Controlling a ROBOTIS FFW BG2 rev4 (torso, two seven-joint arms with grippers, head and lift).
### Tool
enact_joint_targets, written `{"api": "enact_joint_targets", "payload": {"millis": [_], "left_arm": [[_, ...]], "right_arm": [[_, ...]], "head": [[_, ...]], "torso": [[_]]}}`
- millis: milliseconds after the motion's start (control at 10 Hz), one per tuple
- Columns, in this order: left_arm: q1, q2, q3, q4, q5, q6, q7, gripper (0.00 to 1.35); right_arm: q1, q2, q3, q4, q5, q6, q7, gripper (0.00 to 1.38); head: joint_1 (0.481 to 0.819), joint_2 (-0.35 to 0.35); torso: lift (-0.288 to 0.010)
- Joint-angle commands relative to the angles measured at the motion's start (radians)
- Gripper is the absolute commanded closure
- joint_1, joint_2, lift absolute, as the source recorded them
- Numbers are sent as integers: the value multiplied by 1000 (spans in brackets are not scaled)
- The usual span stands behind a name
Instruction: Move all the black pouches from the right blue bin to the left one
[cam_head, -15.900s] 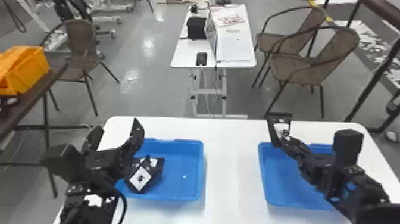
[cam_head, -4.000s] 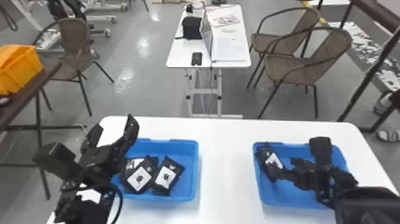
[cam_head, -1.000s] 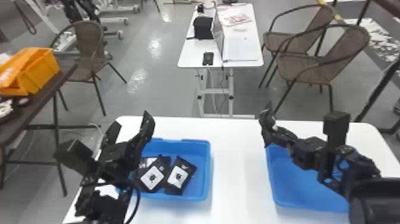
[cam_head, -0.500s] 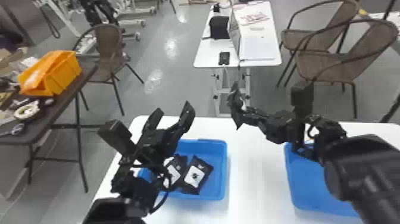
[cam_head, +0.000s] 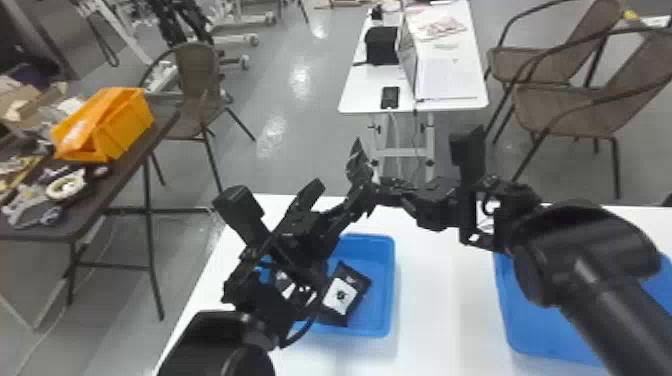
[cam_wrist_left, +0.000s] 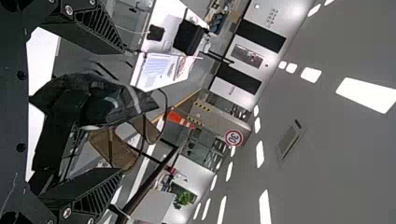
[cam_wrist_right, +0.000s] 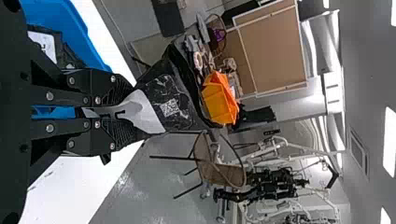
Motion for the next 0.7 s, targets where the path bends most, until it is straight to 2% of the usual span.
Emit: {"api": "enact_joint_targets", "payload": {"millis": [0,300,600], "left_arm": [[-6,1,-3,4,4,19,0,127],[-14,6,-9,17,10,24,0,125],[-12,-3,-9,33,-44,-53,3,127]], "right_arm": [[-25,8,39,8,-28,-3,3,1078],[-55,11,114,3,-90,-5,15,1079],[-60,8,145,-3,-111,0,19,1079]], "head": [[695,228],[694,257],[692,281]], "torso": [[10],[10],[10]]}}
